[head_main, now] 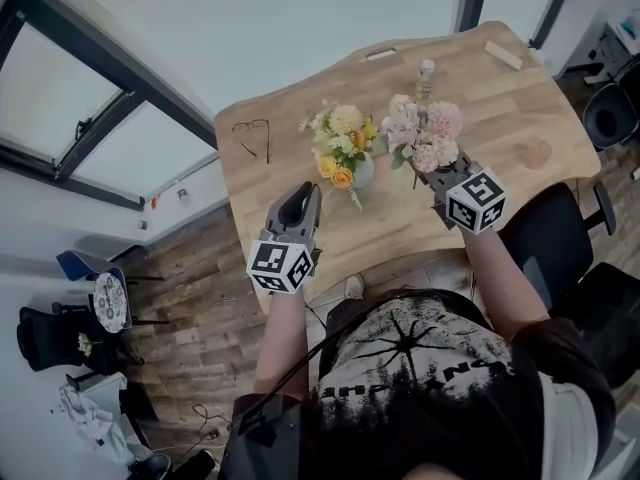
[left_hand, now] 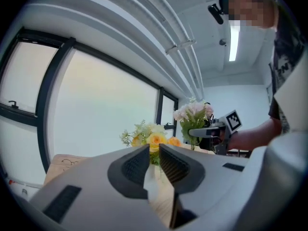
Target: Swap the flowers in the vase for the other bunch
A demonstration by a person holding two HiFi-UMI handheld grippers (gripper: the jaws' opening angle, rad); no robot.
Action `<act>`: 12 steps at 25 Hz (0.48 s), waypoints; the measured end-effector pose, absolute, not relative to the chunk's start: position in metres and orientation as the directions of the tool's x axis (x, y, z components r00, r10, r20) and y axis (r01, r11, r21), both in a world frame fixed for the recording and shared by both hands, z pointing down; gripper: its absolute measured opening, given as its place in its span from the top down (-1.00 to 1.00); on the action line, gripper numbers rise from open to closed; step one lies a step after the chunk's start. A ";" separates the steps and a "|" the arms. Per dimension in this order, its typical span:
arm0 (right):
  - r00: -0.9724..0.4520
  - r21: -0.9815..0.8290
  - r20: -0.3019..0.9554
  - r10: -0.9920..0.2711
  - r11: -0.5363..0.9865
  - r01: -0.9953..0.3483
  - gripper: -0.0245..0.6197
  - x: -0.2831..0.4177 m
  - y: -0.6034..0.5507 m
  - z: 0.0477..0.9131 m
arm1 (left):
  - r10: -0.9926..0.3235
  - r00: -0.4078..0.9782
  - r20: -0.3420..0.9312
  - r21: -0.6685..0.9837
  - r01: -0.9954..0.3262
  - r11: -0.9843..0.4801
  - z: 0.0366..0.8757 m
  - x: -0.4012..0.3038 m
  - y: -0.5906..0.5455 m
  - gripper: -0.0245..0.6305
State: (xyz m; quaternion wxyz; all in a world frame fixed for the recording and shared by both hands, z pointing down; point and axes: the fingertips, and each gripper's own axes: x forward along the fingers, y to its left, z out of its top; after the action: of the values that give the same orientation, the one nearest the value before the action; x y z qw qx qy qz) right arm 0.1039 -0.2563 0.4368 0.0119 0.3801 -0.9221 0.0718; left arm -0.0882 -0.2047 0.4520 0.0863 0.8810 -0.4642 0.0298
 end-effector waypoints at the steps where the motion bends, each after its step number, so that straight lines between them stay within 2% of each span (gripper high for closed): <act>1: -0.705 -0.122 0.078 -0.704 0.696 -0.708 0.73 0.103 -0.259 0.437 | -0.800 0.587 0.124 0.127 -0.809 -0.574 0.453 -0.086 -0.205 0.65; 2: -0.701 -0.121 0.080 -0.709 0.691 -0.713 0.73 0.102 -0.262 0.438 | -0.790 0.602 0.118 0.134 -0.798 -0.588 0.455 -0.085 -0.206 0.46; 6: -0.686 -0.125 0.090 -0.722 0.675 -0.727 0.73 0.101 -0.270 0.442 | -0.765 0.636 0.098 0.147 -0.770 -0.621 0.459 -0.076 -0.209 0.11; 8: -0.680 -0.128 0.093 -0.727 0.669 -0.733 0.73 0.101 -0.274 0.441 | -0.737 0.666 0.114 0.135 -0.746 -0.652 0.463 -0.064 -0.208 -0.13; 12: -0.673 -0.131 0.102 -0.733 0.660 -0.739 0.73 0.099 -0.280 0.440 | -0.742 0.657 0.134 0.120 -0.754 -0.646 0.470 -0.053 -0.218 -0.26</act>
State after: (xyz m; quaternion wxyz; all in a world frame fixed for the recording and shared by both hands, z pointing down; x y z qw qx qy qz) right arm 0.0992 -0.2804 0.4405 0.0202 0.4041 -0.9109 0.0808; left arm -0.0529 -0.2180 0.4704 0.0829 0.9064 -0.4127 0.0362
